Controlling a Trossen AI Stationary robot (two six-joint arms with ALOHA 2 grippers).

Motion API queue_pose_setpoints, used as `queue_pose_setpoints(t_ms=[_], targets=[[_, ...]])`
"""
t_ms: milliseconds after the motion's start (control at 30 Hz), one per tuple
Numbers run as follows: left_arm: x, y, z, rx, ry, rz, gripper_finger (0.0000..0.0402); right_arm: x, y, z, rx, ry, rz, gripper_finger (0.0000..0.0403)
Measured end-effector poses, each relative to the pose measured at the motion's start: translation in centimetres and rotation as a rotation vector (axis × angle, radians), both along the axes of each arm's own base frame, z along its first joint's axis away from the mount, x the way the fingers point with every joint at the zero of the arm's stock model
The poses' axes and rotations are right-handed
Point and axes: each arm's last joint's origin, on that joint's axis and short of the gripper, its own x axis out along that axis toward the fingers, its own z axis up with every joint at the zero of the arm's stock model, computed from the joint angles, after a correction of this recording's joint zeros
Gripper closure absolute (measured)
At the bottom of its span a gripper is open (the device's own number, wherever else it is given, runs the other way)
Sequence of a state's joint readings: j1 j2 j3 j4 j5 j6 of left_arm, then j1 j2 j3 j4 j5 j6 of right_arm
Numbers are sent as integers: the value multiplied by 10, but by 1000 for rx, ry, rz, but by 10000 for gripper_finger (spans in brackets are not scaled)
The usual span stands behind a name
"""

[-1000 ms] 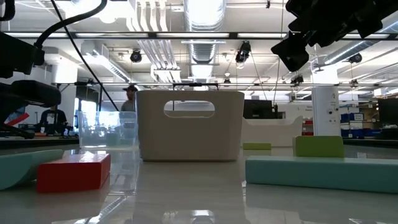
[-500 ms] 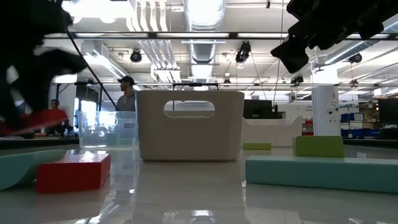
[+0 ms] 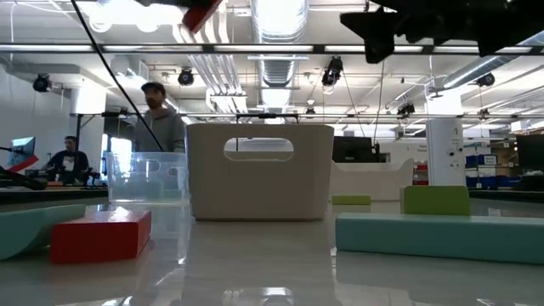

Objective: Sort & place blocks by color
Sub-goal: Put the red block into the white bin

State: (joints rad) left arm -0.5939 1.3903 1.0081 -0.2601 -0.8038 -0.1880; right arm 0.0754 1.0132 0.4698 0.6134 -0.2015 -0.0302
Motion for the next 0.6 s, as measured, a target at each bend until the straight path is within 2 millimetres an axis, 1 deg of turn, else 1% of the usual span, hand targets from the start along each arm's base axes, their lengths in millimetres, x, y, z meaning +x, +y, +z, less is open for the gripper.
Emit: queue_pose_setpoints(t_ms=[133,233,367,433,600], targets=[[20,8,15,-6,-192,7,311,10,4,-2,-12,-87,-6,170],[30,14,19,-3,-316,21,311,16,7,-2,-8,-153,-5,170],[40,19,15,-14,-421,12,311,23,8,-3,-1,-244,-3,170],[44,20,12,-18,-437,10,311,25,9,-4,3,-284,-4,170],[57,19,0,-27,-460,26,311,35,10,-2,-1,-307,-5,170]])
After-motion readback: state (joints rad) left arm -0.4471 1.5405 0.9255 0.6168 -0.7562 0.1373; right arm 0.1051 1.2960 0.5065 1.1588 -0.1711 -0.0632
